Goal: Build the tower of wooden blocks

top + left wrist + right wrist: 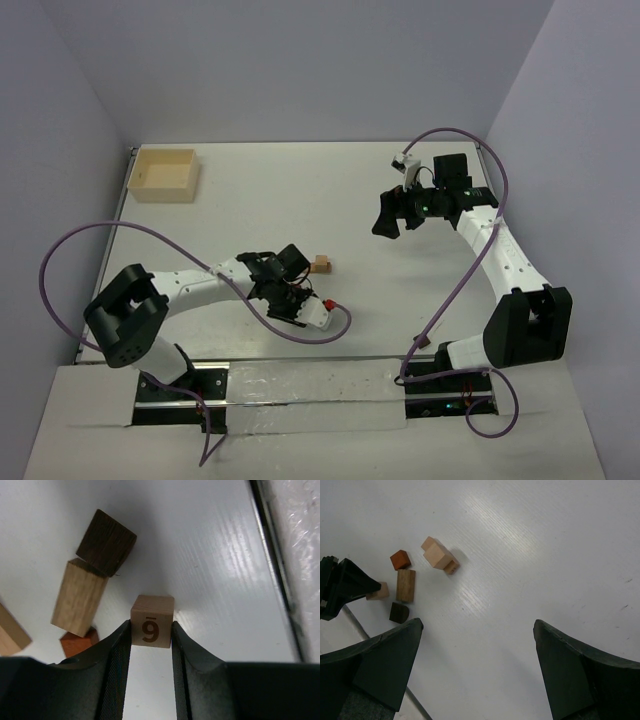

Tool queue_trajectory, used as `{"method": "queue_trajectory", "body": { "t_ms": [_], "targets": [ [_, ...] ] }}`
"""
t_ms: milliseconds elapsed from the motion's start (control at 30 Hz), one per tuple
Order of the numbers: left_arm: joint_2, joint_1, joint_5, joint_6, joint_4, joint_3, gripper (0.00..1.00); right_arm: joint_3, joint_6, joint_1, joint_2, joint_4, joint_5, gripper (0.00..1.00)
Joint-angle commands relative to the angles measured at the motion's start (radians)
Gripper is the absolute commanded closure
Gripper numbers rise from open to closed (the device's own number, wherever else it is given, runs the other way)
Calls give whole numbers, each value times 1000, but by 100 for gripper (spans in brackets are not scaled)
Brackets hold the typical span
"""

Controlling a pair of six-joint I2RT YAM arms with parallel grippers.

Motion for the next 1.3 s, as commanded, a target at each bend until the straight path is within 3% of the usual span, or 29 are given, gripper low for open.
{"method": "queue_trajectory", "body": {
  "t_ms": [0,167,367,767,1267],
  "targets": [
    [-58,33,54,-118,-107,99,85,-3,-12,-5,-7,41,-21,0],
    [-95,178,188,-154,-222,225,89,-9,-12,-5,-3,47,-29,0],
    [-105,292,174,-176,-173,254,98,-1,-15,-5,13,51,-27,0],
    [152,316,106,-226,-126,423,98,10,-17,-5,38,54,-5,0],
    [213,308,22,-296,-40,456,92,6,-15,-5,49,68,-10,0]
  ]
}}
